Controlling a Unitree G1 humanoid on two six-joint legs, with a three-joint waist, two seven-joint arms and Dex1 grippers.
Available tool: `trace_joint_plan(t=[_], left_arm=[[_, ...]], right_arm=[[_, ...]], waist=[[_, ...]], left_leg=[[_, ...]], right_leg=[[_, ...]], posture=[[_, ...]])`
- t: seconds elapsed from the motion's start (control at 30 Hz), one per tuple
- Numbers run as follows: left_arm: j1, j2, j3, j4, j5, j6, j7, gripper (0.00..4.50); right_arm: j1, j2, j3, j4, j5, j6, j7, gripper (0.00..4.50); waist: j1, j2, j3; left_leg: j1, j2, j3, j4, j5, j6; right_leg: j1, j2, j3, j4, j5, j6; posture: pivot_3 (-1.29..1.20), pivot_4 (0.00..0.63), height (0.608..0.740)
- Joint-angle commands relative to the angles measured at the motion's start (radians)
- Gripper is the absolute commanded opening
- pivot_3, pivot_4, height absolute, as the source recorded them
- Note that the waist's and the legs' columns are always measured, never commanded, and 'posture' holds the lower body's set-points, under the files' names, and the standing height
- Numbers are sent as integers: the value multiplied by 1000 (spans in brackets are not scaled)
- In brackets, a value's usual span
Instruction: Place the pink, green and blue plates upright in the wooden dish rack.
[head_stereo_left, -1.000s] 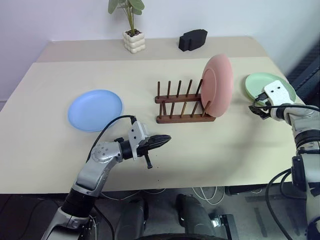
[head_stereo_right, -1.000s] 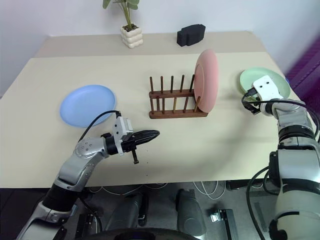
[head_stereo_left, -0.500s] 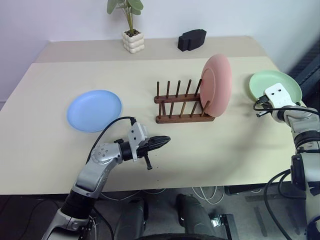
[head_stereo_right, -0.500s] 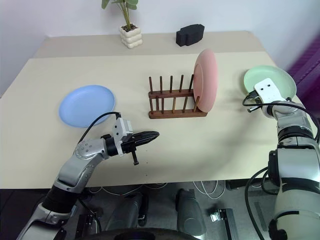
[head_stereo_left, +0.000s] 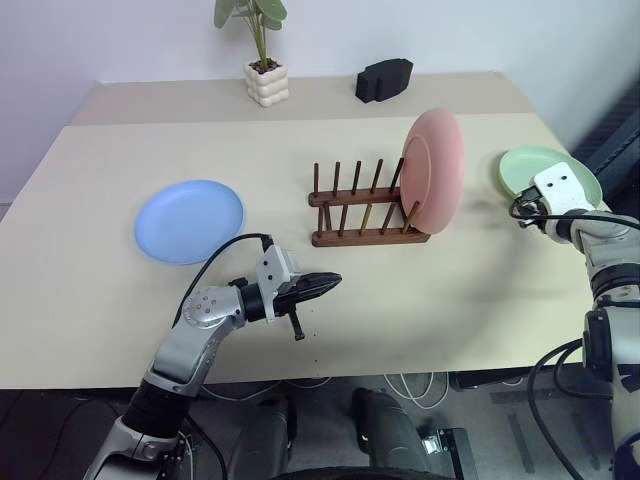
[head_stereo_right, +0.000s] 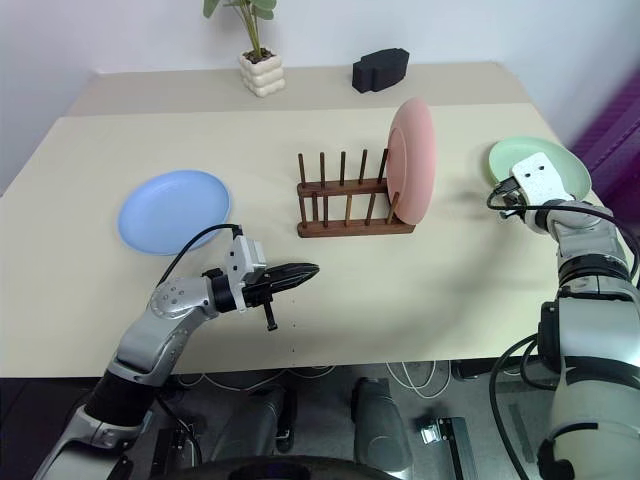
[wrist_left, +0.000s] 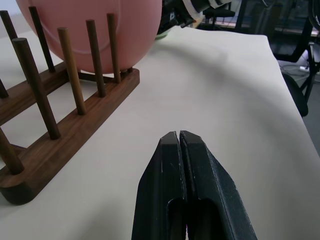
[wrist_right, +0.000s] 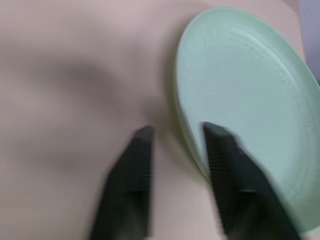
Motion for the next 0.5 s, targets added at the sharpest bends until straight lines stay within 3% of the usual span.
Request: trace_joint_plan(t=[0.03, 0.4, 0.5], left_arm=[[-12, -5, 0, -27, -4, -5, -1, 0], [-5, -5, 2, -28, -3, -2, 4, 0], [-2, -4, 3, -32, -4, -1, 7, 0]], right_arm=[[-20, -20, -2, -13, -12, 11, -38, 2424], [-48, 2, -48, 9, 25, 121, -15, 2424], [-52, 3, -47, 7, 21, 129, -7, 3747]], waist=[[0, 0, 0], [0, 0, 0], [0, 0, 0]], left_leg=[[0, 0, 0, 0, 0, 0], [0, 0, 0, 0, 0, 0], [0, 0, 0, 0, 0, 0]], right_leg=[[0, 0, 0, 0, 0, 0], [0, 0, 0, 0, 0, 0], [0, 0, 0, 0, 0, 0]], posture=[[0, 150, 734], [0, 150, 734], [0, 150, 734]])
